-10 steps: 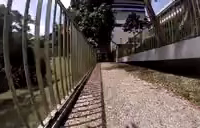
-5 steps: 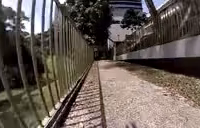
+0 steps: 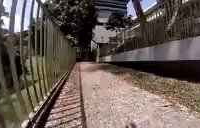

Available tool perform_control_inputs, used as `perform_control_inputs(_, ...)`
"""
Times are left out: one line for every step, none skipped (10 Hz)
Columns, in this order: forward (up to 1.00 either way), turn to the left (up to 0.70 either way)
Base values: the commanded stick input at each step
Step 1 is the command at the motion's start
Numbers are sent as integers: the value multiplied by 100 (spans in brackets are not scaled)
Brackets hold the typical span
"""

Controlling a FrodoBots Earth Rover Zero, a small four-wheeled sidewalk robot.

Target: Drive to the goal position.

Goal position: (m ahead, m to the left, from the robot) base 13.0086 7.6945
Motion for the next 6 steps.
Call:
perform_control_inputs(100,-32)
perform_control_inputs(100,-19)
perform_control_inputs(100,-2)
perform_control_inputs(100,0)
perform_control_inputs(100,0)
perform_control_inputs(100,0)
